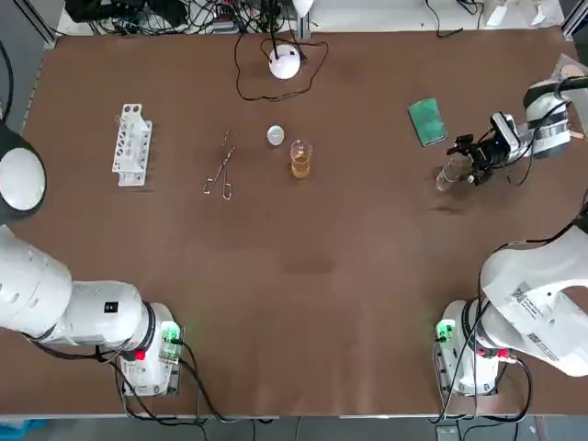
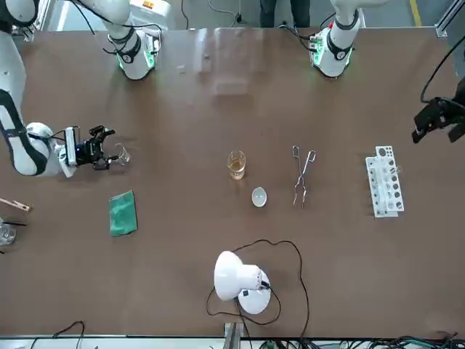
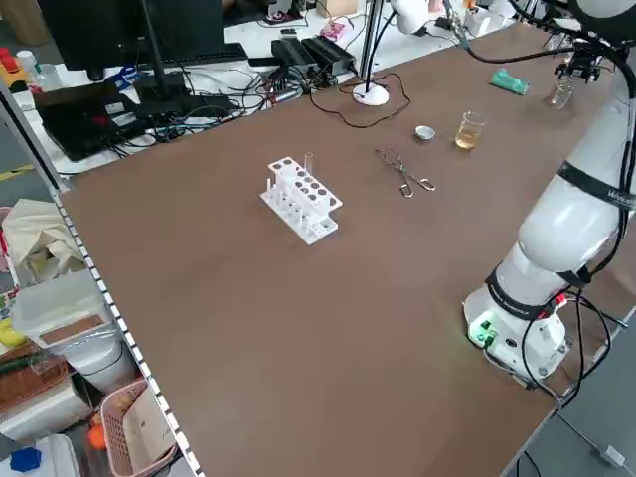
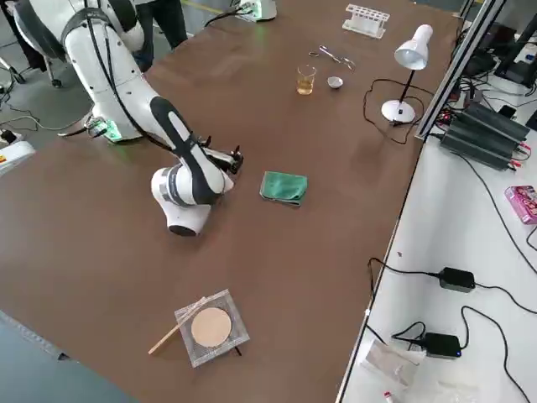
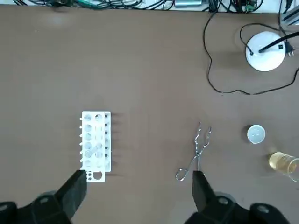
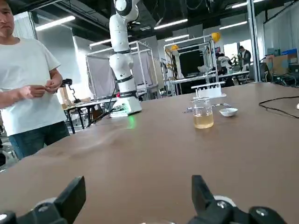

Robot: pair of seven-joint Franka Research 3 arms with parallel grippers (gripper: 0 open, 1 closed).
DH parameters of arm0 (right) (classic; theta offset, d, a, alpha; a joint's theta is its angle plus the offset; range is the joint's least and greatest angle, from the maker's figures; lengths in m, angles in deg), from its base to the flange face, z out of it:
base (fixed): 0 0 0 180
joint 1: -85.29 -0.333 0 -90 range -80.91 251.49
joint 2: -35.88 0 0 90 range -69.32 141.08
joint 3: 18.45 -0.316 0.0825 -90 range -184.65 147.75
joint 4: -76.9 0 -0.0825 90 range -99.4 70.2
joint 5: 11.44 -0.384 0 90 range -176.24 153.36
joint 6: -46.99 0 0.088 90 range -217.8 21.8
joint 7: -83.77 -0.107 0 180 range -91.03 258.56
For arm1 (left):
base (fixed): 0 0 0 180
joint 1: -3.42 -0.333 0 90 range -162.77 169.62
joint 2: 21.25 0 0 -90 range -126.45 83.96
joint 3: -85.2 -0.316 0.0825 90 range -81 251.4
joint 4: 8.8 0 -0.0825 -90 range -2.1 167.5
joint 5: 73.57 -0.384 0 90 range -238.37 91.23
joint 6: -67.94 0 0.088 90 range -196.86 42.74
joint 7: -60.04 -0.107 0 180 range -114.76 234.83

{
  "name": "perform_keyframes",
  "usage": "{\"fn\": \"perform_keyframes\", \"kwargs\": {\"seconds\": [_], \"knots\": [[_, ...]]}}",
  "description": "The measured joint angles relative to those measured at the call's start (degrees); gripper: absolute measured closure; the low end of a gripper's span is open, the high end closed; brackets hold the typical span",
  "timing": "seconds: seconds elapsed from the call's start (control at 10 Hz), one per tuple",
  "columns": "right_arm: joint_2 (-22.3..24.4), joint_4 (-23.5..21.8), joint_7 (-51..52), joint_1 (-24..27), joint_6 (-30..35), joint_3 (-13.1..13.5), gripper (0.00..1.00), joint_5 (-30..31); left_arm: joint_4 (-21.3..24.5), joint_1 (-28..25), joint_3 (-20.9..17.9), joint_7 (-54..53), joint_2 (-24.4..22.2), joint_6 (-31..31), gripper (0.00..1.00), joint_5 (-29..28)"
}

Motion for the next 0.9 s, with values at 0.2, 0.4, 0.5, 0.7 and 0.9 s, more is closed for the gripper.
{"fn": "perform_keyframes", "kwargs": {"seconds": [0.2,0.4,0.5,0.7,0.9], "knots": [[8.87,0.44,-10.67,-0.07,1.32,-0.21,0.00,-0.07,0.10,0.06,0.03,0.11,-0.11,1.62,0.00,0.00],[18.63,0.52,-25.98,-0.48,1.34,-0.35,0.00,-0.09,0.29,0.01,-0.01,0.11,-0.06,2.00,0.00,0.00],[22.79,0.50,-32.70,-1.67,0.57,-0.39,0.00,-0.08,0.41,0.00,-0.04,0.11,0.02,2.03,0.00,-0.10],[28.88,0.48,-46.84,-5.57,-2.71,-0.55,0.00,-0.01,0.67,-0.08,-0.08,0.08,0.34,2.12,0.00,-0.13],[32.79,0.52,-60.17,-10.56,-7.30,-0.67,0.00,0.12,0.70,-0.21,-0.22,0.07,0.44,2.19,0.00,-0.15]]}}
